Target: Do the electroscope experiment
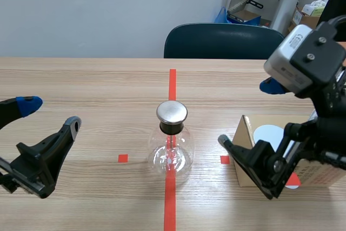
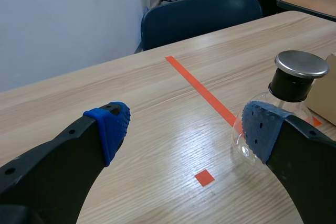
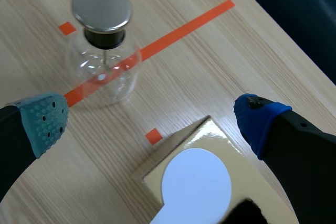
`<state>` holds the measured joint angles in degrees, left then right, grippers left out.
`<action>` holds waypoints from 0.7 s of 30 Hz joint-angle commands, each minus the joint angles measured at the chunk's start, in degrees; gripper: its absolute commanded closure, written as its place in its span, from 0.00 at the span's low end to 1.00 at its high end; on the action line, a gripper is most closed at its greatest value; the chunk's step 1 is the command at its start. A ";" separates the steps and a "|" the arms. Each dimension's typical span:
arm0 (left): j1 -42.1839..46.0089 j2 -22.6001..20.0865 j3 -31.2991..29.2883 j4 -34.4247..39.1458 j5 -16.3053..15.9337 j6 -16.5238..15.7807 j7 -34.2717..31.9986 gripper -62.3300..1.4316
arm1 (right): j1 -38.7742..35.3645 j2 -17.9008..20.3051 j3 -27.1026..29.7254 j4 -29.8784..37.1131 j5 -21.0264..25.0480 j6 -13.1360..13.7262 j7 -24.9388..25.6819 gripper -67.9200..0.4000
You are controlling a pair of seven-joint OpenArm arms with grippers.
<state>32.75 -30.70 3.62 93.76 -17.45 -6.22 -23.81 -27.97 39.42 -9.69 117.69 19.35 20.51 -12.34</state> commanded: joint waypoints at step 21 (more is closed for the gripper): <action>-2.27 1.66 0.00 5.75 1.68 4.04 6.40 0.25 | 0.33 0.90 0.74 0.79 2.10 -6.60 5.33 0.00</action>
<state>30.61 -29.04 3.62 98.50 -15.42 -2.11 -16.86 -28.01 39.55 -9.69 117.69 21.04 14.15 -7.55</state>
